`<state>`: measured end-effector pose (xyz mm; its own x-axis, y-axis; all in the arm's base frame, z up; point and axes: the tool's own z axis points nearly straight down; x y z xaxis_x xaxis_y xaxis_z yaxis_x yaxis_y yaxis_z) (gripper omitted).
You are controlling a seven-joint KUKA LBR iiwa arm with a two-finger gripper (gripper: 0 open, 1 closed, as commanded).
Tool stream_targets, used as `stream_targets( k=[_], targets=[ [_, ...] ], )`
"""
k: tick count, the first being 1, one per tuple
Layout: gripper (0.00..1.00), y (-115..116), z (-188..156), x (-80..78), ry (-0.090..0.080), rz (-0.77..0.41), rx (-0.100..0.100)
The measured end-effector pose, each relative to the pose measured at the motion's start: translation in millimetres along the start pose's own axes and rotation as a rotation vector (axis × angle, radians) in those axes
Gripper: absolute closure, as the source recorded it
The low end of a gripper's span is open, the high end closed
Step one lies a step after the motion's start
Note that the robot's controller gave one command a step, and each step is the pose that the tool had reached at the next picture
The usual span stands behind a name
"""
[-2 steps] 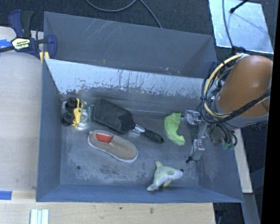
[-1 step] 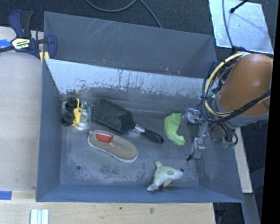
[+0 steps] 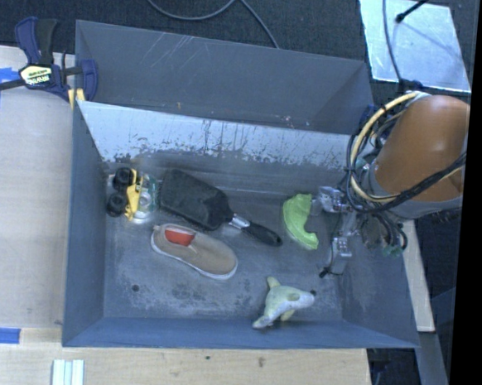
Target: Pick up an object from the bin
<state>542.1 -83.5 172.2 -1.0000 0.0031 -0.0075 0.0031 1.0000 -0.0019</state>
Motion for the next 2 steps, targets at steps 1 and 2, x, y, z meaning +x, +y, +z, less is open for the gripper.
stream_targets(
  k=[1,2],
  targets=[
    [0.00,20.5,39.4,20.1,0.011,0.003,-0.005],
    [0.00,25.9,53.0,28.4,-0.004,-0.014,0.002]
  ],
)
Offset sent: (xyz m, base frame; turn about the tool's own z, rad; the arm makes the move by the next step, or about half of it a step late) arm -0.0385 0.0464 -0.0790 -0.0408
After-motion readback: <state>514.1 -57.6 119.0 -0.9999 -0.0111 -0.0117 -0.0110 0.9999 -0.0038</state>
